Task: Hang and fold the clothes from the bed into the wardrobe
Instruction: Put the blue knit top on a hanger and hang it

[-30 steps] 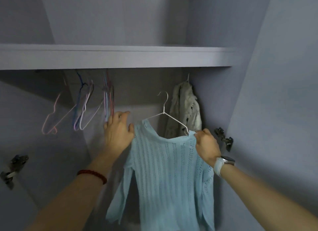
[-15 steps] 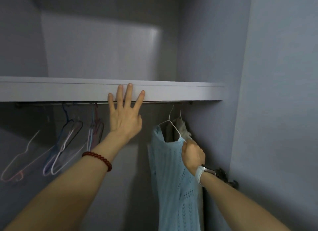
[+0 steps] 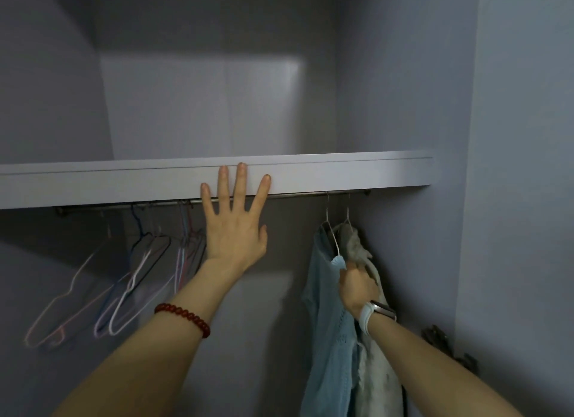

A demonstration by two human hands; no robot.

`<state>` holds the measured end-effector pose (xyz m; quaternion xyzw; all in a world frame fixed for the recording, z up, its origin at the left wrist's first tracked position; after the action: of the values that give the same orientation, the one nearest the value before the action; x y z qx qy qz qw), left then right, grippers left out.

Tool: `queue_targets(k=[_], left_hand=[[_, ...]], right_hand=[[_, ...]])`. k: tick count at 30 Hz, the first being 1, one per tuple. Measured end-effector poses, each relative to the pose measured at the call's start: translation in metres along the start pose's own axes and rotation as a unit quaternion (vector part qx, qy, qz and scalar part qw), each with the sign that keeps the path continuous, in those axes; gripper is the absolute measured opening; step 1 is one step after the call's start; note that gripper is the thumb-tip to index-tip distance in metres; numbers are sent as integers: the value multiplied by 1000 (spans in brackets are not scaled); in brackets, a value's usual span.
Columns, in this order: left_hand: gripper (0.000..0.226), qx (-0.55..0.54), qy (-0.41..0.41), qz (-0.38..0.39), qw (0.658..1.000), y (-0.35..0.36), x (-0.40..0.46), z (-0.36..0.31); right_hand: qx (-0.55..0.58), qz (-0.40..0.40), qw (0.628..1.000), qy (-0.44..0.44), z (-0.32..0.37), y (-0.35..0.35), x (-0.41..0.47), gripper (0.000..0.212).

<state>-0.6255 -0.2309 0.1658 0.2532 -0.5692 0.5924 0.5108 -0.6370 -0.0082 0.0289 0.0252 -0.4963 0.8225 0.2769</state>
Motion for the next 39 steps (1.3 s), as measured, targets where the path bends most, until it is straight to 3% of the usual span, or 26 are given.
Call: queue_targets(k=[6, 10, 15, 20, 23, 28, 29, 34, 39], left_hand=[[78, -88, -50, 46, 994, -19, -48, 0], [59, -165, -124, 97, 974, -39, -113, 10], [54, -158, -245, 165, 942, -80, -209, 39], [61, -127, -408, 248, 869, -149, -348, 72], [61, -89, -529, 267, 801, -212, -439, 84], [37, 25, -694, 217, 686, -348, -567, 63], [37, 55, -732, 204, 648, -388, -596, 46], [37, 158, -840, 104, 509, -535, -670, -47], [37, 252, -891, -1, 377, -674, -715, -141]], right_hand=[[9, -51, 996, -71, 11, -24, -51, 48], [109, -10, 986, -125, 30, -20, -113, 40], [205, 103, 961, -157, 62, 18, -189, 28], [229, 306, 906, -182, 92, 92, -293, 25], [227, 427, 850, -210, 110, 134, -367, 24], [176, 591, 735, -282, 124, 168, -503, 22], [161, 629, 696, -307, 124, 169, -546, 23], [91, 734, 539, -402, 116, 147, -697, 23], [57, 768, 391, -504, 110, 89, -845, 22]])
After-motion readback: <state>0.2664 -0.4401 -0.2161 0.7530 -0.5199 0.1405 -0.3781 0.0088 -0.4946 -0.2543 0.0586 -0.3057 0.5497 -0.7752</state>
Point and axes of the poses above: each hand's wrist, its own x-axis towards the middle knuckle, its own y-axis out of the palm, z = x × y, the point moved 8 cm from there along x, towards the middle knuckle, and after that the axes turned 3 degrees about z, right-handed, at the moved point
